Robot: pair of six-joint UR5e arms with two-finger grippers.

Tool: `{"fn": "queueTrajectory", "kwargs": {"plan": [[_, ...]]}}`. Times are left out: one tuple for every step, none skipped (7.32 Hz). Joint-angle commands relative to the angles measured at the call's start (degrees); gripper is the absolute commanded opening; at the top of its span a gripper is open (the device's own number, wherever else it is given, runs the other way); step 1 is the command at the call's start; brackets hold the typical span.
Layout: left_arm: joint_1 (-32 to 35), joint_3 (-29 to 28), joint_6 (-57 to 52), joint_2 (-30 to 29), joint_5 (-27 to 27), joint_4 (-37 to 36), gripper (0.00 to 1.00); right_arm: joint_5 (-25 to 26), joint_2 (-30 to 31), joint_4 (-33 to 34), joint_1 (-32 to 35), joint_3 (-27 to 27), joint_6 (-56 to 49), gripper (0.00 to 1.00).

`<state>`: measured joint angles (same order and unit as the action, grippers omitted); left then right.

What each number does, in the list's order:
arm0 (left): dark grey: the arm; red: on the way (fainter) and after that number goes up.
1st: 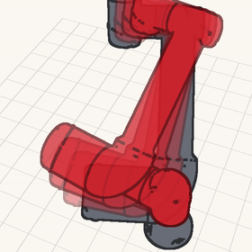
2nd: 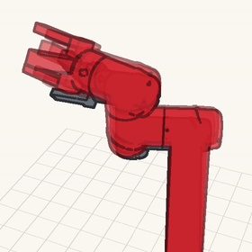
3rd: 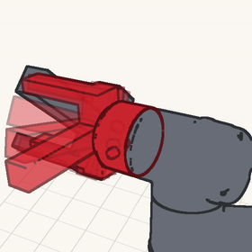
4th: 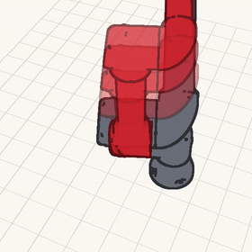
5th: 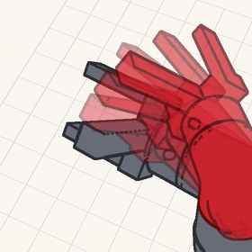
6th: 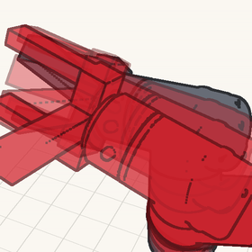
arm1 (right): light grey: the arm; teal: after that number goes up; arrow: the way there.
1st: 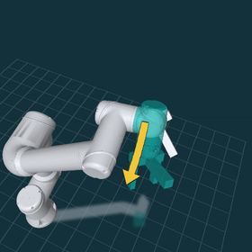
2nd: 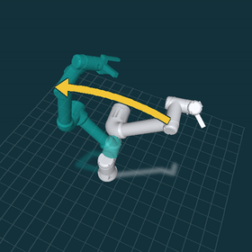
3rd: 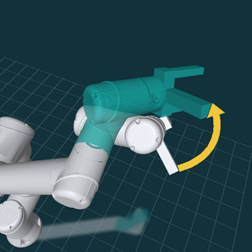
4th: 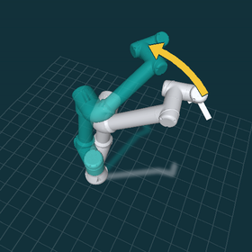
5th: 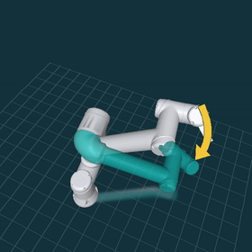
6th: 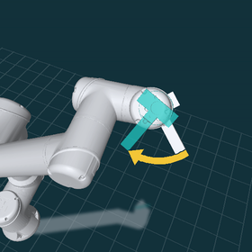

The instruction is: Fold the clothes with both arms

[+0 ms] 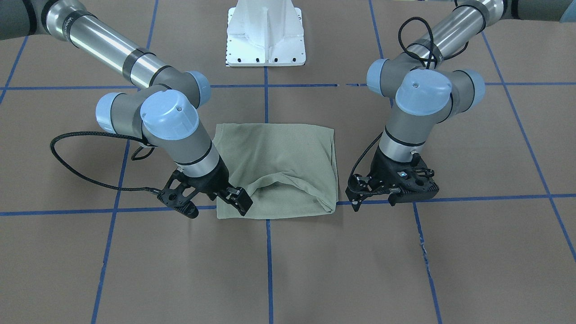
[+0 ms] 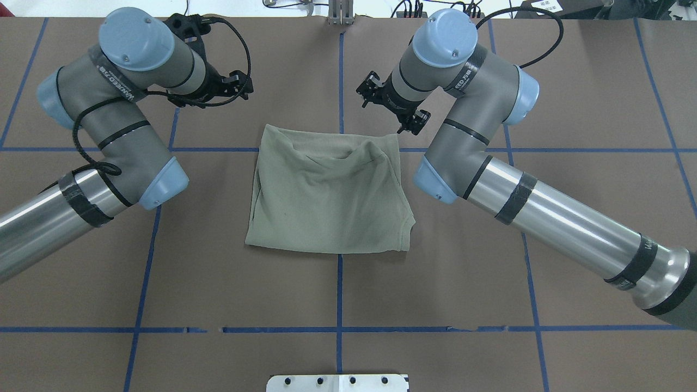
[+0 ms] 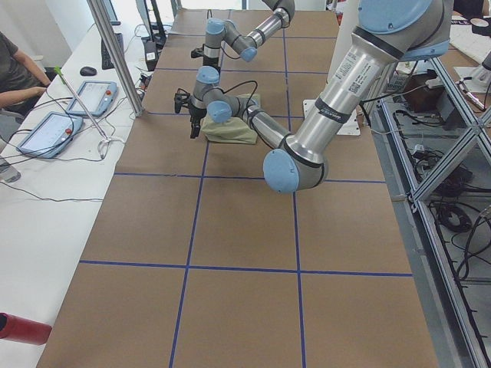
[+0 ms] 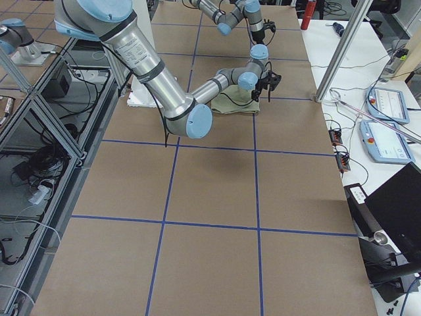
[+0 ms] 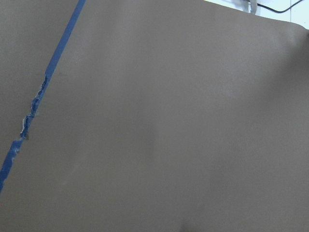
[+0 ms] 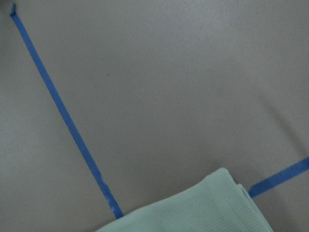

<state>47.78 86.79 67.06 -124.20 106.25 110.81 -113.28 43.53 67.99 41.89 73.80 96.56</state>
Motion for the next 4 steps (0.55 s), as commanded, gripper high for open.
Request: {"fn": "queueTrajectory", "kwargs": {"plan": [[1.26,3.47,-4.31,3.44,0.28,0.29,0.99,0.68,-2.3,5.81,-3.3,-1.02,-1.64,1.0],[1.09,3.47,-4.22,3.44,0.28,0.29,0.99,0.6,-2.57,6.28,-3.48,-2.42,-1.64,0.97],[1.0,3.38,-4.13,3.44,0.28,0.37,0.99,0.51,-2.57,6.28,-3.57,-3.3,-1.64,0.83],[1.0,3.47,-3.96,3.35,0.28,0.37,0.99,0.51,-2.48,6.37,-3.75,-3.66,-2.25,0.72]]}}
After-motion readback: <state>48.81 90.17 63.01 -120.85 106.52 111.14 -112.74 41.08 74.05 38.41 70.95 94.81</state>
